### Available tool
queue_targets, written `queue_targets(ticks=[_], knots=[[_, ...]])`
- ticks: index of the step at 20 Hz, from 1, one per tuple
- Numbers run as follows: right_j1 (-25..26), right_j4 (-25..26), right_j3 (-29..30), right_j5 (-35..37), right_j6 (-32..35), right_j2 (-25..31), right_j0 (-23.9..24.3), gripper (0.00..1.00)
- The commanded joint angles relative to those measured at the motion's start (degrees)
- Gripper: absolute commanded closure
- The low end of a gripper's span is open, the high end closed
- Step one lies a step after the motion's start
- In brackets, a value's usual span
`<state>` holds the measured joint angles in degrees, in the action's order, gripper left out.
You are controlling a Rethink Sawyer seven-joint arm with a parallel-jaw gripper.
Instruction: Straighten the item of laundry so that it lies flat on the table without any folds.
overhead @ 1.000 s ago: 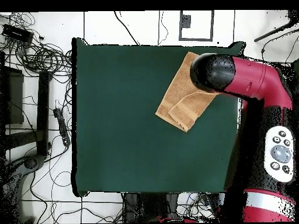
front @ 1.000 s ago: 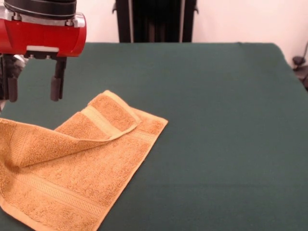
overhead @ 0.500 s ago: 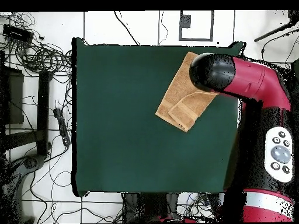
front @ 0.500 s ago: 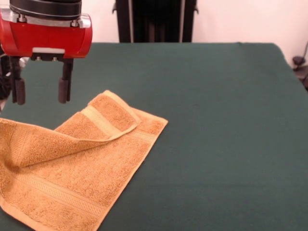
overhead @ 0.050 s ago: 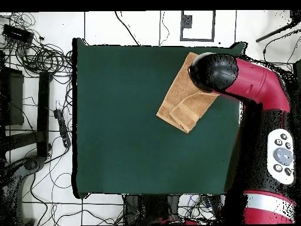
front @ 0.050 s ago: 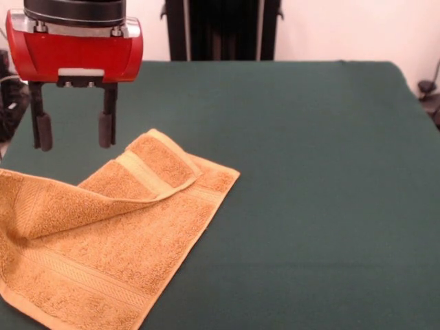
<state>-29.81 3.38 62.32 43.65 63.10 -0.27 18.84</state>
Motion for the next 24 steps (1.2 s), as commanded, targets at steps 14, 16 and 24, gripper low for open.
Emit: queue_targets(ticks=[14, 16, 24], knots=[[3.5, -7.6, 12.0, 1.6, 25.4, -1.5, -4.9, 0.0], [3.7, -7.5, 12.1, 0.9, 25.9, -1.7, -5.1, 0.0], [4.4, -6.8, 11.9, -0.1, 25.5, -1.2, -5.6, 0.0]])
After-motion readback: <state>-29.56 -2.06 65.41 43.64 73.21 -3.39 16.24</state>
